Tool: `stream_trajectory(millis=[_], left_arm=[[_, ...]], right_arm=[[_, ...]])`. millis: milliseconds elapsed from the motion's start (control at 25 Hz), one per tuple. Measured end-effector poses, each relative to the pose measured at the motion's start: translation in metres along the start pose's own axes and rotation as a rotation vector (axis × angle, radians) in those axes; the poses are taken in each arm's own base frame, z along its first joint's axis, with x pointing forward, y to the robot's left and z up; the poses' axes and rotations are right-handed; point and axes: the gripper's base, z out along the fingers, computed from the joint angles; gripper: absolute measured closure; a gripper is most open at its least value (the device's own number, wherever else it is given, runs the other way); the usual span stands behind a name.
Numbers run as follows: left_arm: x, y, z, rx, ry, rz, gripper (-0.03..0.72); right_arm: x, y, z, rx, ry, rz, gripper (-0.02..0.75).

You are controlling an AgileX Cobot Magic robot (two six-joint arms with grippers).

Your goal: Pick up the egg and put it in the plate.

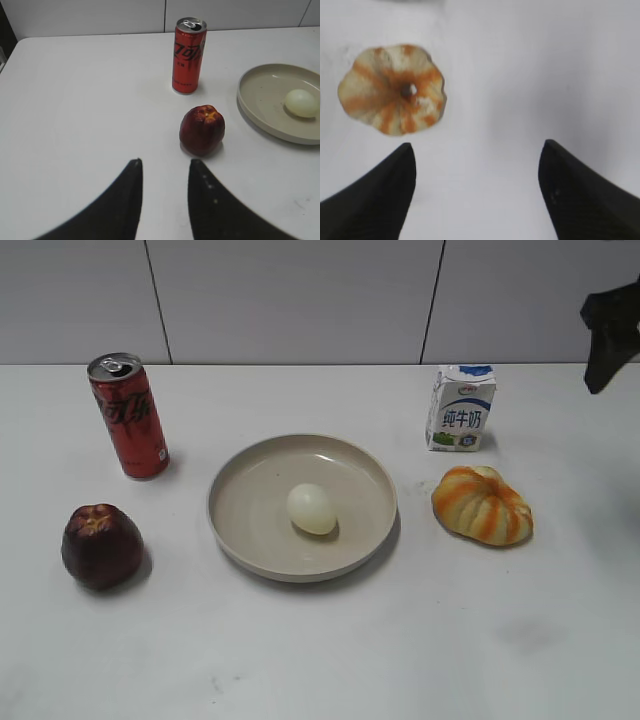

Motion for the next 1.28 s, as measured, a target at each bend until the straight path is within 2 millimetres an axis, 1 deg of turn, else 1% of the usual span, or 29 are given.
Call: stream_trajectory(millis=[160, 240, 360, 440, 680, 920, 1000, 1280], left_arm=[[0.000, 0.000, 0.000, 0.000, 0.000, 0.000, 0.457], [0.000, 0.000, 0.000, 0.000, 0.000, 0.000, 0.457], [0.000, 0.000, 0.000, 0.000, 0.000, 0.000, 0.457], [0.000, 0.000, 0.000, 0.000, 0.000, 0.000, 0.457], [0.000, 0.000, 0.000, 0.000, 0.000, 0.000, 0.457], [0.000, 0.000, 0.000, 0.000, 0.000, 0.000, 0.457], [0.000, 0.000, 0.000, 0.000, 0.000, 0.000, 0.457], [0.000, 0.000, 0.000, 0.000, 0.000, 0.000, 0.457]], right_arm=[[0.054, -0.002, -0.008, 0.003, 0.062, -0.002, 0.163], [0.084, -0.003, -0.008, 0.006, 0.100, -0.005, 0.163], [0.126, -0.005, -0.013, 0.006, 0.112, -0.006, 0.163], [0.150, -0.005, -0.019, 0.005, 0.071, -0.007, 0.163], [0.212, -0.008, -0.020, 0.002, -0.075, -0.009, 0.163], [0.264, -0.010, -0.019, -0.005, -0.196, -0.012, 0.164], [0.277, -0.011, -0.025, -0.008, -0.258, -0.015, 0.164], [0.310, -0.011, -0.051, -0.023, -0.524, -0.025, 0.164]])
